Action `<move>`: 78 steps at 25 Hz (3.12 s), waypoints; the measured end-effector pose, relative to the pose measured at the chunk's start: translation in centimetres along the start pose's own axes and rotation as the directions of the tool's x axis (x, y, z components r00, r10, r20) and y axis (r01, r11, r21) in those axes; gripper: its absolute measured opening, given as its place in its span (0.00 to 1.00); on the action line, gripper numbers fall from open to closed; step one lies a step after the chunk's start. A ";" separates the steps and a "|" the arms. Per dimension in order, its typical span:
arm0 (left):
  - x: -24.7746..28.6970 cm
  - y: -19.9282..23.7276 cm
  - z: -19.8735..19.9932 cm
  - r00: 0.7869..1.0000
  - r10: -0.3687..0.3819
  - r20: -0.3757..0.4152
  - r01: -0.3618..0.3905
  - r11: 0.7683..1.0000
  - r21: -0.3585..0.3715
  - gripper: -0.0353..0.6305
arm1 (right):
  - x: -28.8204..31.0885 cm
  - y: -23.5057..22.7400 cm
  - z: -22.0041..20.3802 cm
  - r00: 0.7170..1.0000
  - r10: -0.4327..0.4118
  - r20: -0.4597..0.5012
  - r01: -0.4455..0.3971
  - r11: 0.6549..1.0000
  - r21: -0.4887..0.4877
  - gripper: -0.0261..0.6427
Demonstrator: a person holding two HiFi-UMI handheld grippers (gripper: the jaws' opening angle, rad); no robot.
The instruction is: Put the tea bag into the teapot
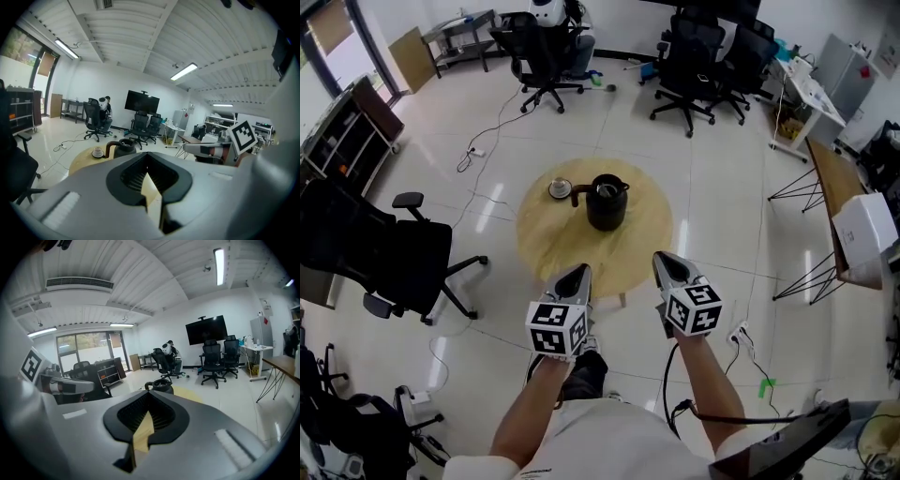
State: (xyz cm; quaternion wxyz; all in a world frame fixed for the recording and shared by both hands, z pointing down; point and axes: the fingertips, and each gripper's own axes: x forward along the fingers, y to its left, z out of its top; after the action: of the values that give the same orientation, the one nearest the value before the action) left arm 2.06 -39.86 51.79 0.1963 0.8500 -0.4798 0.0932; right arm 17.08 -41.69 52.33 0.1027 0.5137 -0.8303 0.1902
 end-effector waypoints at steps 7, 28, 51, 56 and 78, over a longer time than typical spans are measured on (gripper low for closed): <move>-6.8 -5.2 -1.9 0.999 0.020 0.032 -0.021 0.999 0.032 0.07 | -9.5 2.4 -1.5 0.999 0.010 0.040 -0.008 0.999 -0.039 0.04; -19.3 -5.2 -6.8 1.000 -0.013 0.021 0.012 0.999 0.041 0.07 | -17.9 13.0 -6.7 0.997 0.011 0.072 -0.016 0.997 0.070 0.04; -23.6 -1.6 -6.6 0.994 -0.110 0.022 0.109 0.993 0.052 0.07 | -19.6 20.8 -6.5 0.990 -0.064 0.129 0.051 0.993 0.102 0.04; -23.6 -1.4 -5.7 0.995 -0.092 0.045 0.090 0.995 0.052 0.07 | -19.3 21.0 -5.6 0.991 -0.038 0.129 0.030 0.998 0.060 0.04; -22.4 -1.8 -5.1 0.997 -0.052 0.057 0.050 0.998 0.049 0.07 | -18.6 19.8 -4.8 0.993 0.011 0.118 -0.014 1.000 0.021 0.04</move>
State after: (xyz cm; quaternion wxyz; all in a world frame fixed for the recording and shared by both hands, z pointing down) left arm -7.92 -19.43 48.26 0.1641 0.8688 -0.4611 0.0750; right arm 7.71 -16.63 45.73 0.0465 0.5201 -0.8359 0.1691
